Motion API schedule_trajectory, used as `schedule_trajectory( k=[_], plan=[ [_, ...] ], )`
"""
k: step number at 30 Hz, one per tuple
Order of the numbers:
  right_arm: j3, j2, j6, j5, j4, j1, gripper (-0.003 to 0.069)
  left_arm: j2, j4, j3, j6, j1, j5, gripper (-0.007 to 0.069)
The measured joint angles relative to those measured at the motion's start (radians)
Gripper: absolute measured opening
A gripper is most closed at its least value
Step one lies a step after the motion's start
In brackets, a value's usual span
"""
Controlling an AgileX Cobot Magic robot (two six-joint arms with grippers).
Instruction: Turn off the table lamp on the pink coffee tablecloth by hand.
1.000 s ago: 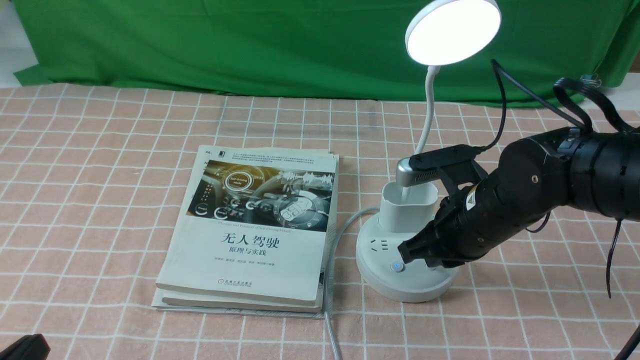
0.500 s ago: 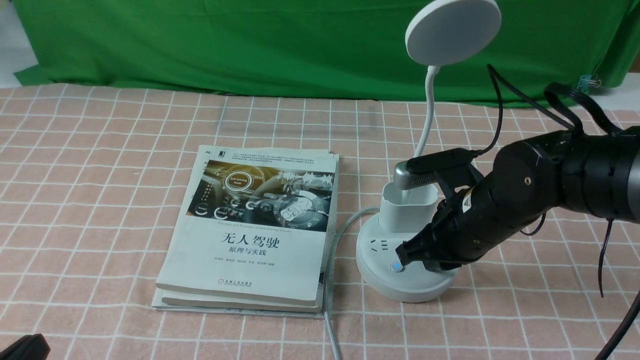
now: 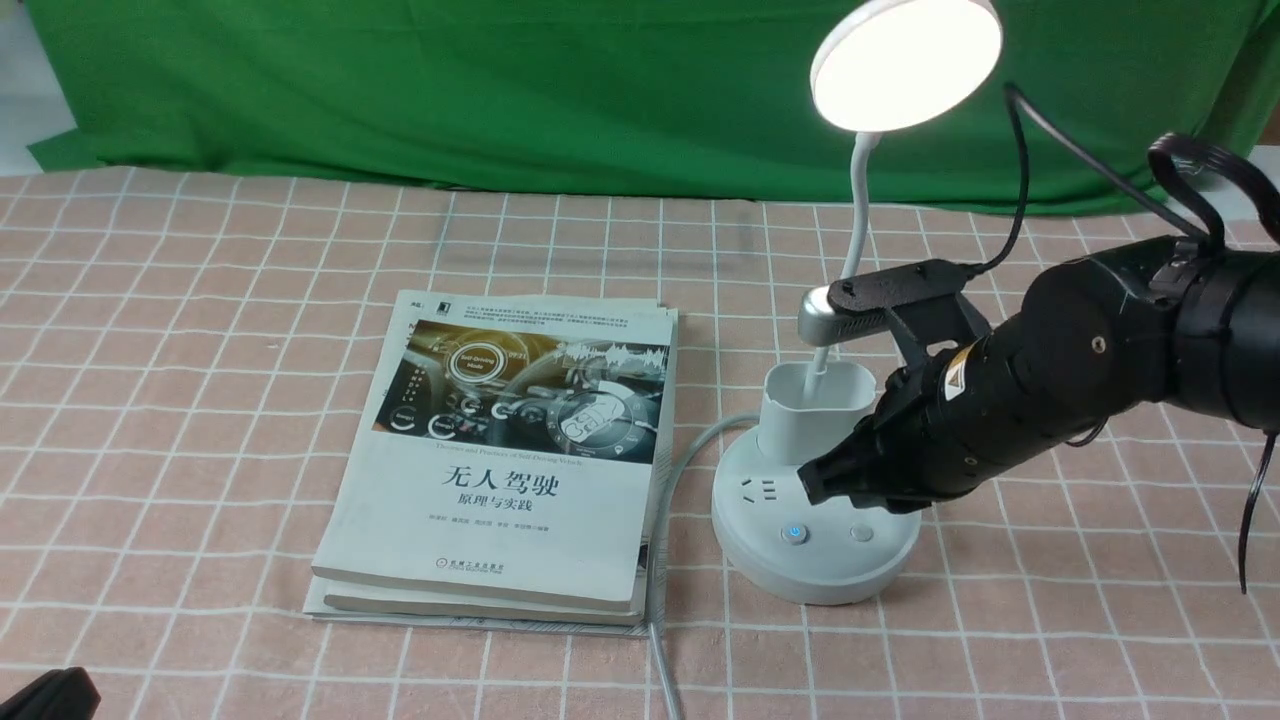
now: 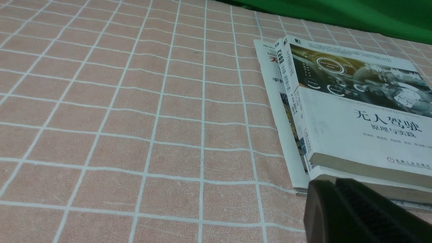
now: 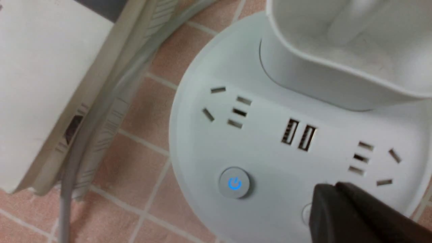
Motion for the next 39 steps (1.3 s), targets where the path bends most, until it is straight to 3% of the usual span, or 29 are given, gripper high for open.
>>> schedule_trajectory(
  k=[18, 25, 39],
  plan=[
    [-0.008, 0.074, -0.009, -0.02, 0.001, 0.0, 0.0049, 0.0, 0.0, 0.0, 0.0, 0.0, 0.0, 0.0006],
    [0.002, -0.077, -0.009, 0.024, 0.0, 0.0, 0.0049, 0.0, 0.0, 0.0, 0.0, 0.0, 0.0, 0.0006],
    [0.059, -0.396, -0.053, 0.281, -0.012, 0.0, 0.0049, 0.0, 0.0, 0.0, 0.0, 0.0, 0.0, 0.0006]
  ],
)
